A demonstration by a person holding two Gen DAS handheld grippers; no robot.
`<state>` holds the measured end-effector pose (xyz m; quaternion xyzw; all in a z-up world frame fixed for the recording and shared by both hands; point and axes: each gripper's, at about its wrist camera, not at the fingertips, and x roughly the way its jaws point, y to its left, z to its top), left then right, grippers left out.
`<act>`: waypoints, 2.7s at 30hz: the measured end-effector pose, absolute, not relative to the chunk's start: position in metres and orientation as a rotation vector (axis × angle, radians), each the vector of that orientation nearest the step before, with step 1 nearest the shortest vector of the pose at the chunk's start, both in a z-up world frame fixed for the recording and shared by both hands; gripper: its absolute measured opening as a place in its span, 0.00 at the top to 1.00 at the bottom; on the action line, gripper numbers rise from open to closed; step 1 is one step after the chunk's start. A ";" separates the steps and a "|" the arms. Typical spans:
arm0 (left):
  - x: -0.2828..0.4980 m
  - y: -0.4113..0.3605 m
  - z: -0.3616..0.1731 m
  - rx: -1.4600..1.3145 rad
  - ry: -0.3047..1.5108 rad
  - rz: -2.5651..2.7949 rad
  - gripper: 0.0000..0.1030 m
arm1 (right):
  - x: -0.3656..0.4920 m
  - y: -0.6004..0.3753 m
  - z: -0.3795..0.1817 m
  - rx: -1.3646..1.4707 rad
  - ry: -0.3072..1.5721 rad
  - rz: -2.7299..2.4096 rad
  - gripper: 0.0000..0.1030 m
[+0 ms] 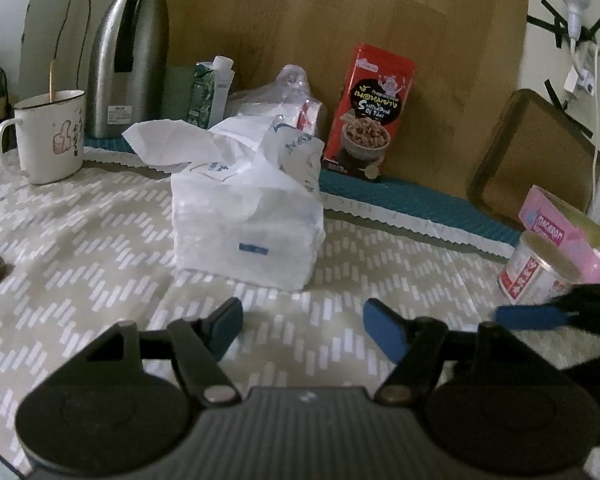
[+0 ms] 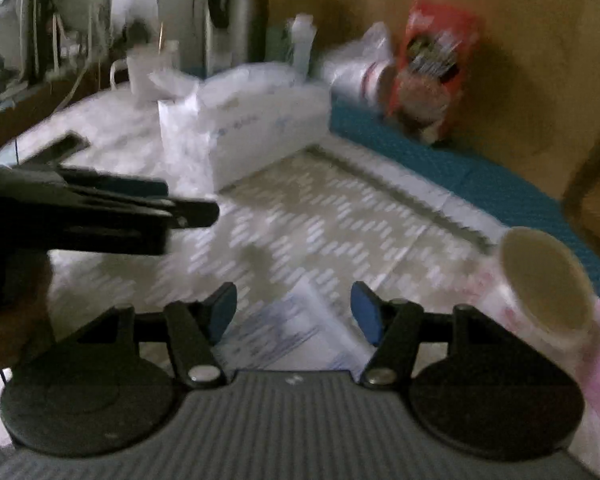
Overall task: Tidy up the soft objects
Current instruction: 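Withdraw the left tool and move it toward the white wipes packet, then grasp the white wipes packet with the left tool and lift it, then carry the white wipes packet into the tin box and release it, then withdraw the open left tool from the tin box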
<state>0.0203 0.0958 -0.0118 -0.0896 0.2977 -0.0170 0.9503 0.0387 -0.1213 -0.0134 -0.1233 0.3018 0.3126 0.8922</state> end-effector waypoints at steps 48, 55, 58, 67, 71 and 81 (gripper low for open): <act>-0.016 -0.186 -0.022 0.090 0.830 -0.785 0.49 | -0.106 -0.323 -0.072 0.013 0.435 0.203 0.54; -0.011 -0.199 0.022 0.096 0.709 -0.794 0.50 | -0.106 -0.333 -0.045 0.034 0.274 0.161 0.62; 0.001 -0.215 0.048 0.090 0.622 -0.823 0.50 | -0.093 -0.347 -0.025 0.022 0.194 0.119 0.62; 0.072 -0.291 0.057 0.112 0.570 -0.800 0.50 | -0.012 -0.404 -0.011 0.087 0.181 0.006 0.64; 0.101 -0.321 0.043 0.179 0.504 -0.672 0.36 | 0.047 -0.415 -0.021 0.082 0.249 -0.132 0.62; 0.080 -0.289 0.040 0.173 0.546 -0.561 0.30 | -0.015 -0.412 -0.013 0.185 0.184 -0.121 0.62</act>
